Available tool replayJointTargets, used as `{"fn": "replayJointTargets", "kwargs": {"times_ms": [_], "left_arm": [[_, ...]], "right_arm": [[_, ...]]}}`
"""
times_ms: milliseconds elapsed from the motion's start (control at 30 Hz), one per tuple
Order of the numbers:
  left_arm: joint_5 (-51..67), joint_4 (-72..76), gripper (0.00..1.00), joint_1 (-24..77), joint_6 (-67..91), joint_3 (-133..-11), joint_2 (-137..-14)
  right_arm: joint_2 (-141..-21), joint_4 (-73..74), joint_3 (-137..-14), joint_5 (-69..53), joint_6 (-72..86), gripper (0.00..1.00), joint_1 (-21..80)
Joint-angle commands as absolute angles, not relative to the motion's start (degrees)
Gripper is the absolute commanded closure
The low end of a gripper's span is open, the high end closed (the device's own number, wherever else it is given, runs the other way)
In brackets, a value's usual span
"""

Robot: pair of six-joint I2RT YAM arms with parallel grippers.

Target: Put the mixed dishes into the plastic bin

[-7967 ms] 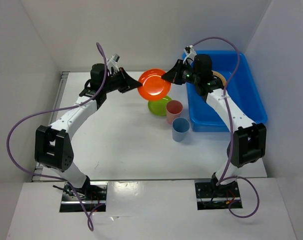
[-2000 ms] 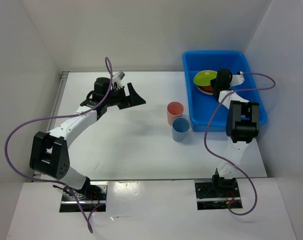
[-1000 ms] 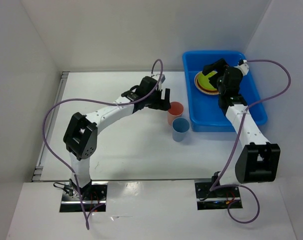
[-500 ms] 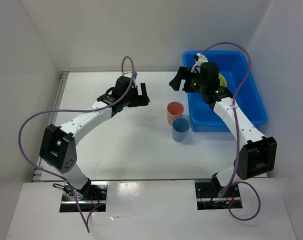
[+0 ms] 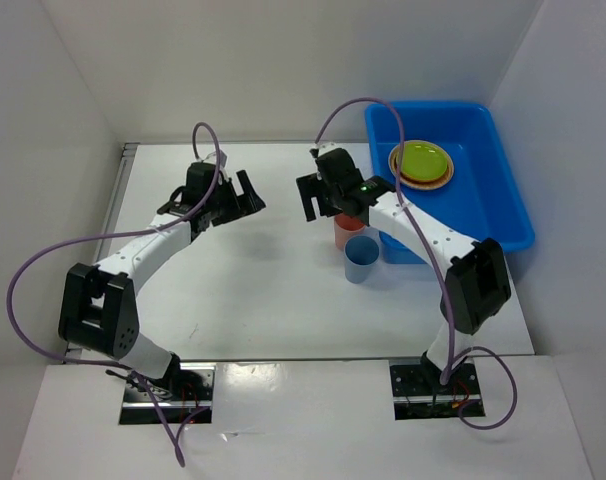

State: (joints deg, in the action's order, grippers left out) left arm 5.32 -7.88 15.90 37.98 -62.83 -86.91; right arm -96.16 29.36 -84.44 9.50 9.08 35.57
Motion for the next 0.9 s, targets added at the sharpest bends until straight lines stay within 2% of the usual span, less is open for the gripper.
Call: {"fn": "replayJointTargets", "kwargs": {"times_ms": [0, 167, 300, 600, 700, 733, 800, 833, 867], "left_arm": [[8.3, -4.8, 0.02, 14.1, 39.0, -62.5, -85.3], [10.0, -4.8, 0.02, 11.5, 38.5, -60.5, -84.1], [10.5, -4.3, 0.02, 10.5, 38.5, -59.3, -84.1], [12.1, -4.3, 0.02, 9.9, 38.5, -58.8, -83.1], [12.1, -4.3, 0.02, 9.9, 38.0, -58.8, -82.0], [12.1, -4.9, 0.02, 9.9, 38.0, -58.8, -81.5], [12.1, -4.9, 0.02, 9.4, 38.0, -58.8, -81.5], [12.1, -5.6, 0.02, 9.4, 38.0, -58.8, -80.9], [12.1, -5.6, 0.01, 9.4, 38.0, -59.3, -80.9]], "right_arm": [[-96.8, 32.4, -86.5, 17.0, 9.0, 0.08, 35.1], [-97.8, 33.7, -86.5, 18.1, 9.6, 0.08, 35.1], [-99.1, 34.4, -85.3, 17.5, 10.6, 0.16, 35.1], [-100.7, 31.0, -81.7, 16.2, 12.0, 0.21, 35.1], [-102.5, 31.0, -82.9, 16.7, 12.0, 0.32, 35.1], [-103.3, 31.0, -82.9, 16.7, 12.0, 0.47, 35.1], [-103.8, 30.3, -83.5, 17.3, 12.0, 0.66, 35.1], [-103.8, 30.3, -83.5, 17.9, 12.0, 0.80, 35.1], [-104.3, 29.7, -84.0, 18.5, 12.0, 0.87, 35.1]]}}
